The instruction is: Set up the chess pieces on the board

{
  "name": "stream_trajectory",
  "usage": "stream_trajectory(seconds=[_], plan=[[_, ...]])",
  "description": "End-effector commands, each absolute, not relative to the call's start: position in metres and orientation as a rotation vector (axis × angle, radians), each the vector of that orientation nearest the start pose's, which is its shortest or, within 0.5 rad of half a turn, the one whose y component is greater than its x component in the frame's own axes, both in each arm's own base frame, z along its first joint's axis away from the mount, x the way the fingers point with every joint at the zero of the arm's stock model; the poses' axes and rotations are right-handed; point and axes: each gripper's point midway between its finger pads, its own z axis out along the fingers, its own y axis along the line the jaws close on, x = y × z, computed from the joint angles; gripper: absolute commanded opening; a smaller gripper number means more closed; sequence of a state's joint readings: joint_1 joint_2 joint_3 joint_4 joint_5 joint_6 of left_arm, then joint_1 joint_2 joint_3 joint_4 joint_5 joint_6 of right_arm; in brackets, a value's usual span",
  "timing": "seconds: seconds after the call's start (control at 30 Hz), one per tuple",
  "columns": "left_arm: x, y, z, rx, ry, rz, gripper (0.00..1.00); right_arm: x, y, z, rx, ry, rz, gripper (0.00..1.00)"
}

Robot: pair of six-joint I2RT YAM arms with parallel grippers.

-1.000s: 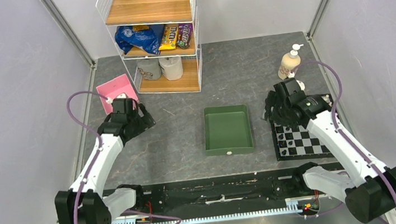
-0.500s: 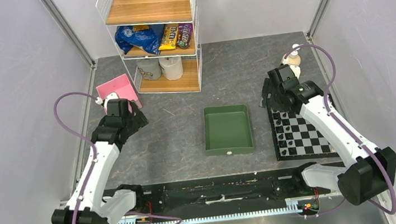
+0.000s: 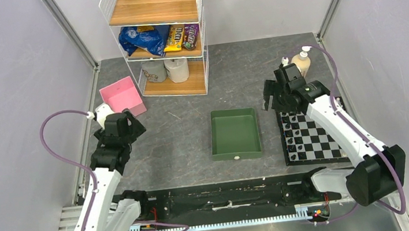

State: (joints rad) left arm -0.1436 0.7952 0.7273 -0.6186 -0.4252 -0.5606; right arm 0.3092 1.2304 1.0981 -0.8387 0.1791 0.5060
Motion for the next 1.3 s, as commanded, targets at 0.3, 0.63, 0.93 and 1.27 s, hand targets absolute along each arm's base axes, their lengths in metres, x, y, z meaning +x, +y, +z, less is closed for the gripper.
stream_trajectory(seconds=[0.3, 0.63, 0.93, 1.27], plan=[[0.262, 0.022, 0.181, -0.744, 1.932, 0.053, 0.96, 0.296, 0.160, 0.192, 0.049, 2.415, 0.678, 0.97], [0.260, 0.025, 0.176, -0.763, 1.923, 0.062, 0.96, 0.275, 0.214, 0.180, -0.190, 2.512, 0.844, 0.97], [0.263, 0.036, 0.177, -0.889, 1.829, 0.082, 0.96, 0.291, 0.186, 0.162, -0.254, 2.498, 0.395, 0.97], [0.284, 0.037, 0.178, -0.856, 1.809, 0.106, 0.96, 0.330, 0.041, 0.202, 0.254, 2.379, -0.081, 0.97]])
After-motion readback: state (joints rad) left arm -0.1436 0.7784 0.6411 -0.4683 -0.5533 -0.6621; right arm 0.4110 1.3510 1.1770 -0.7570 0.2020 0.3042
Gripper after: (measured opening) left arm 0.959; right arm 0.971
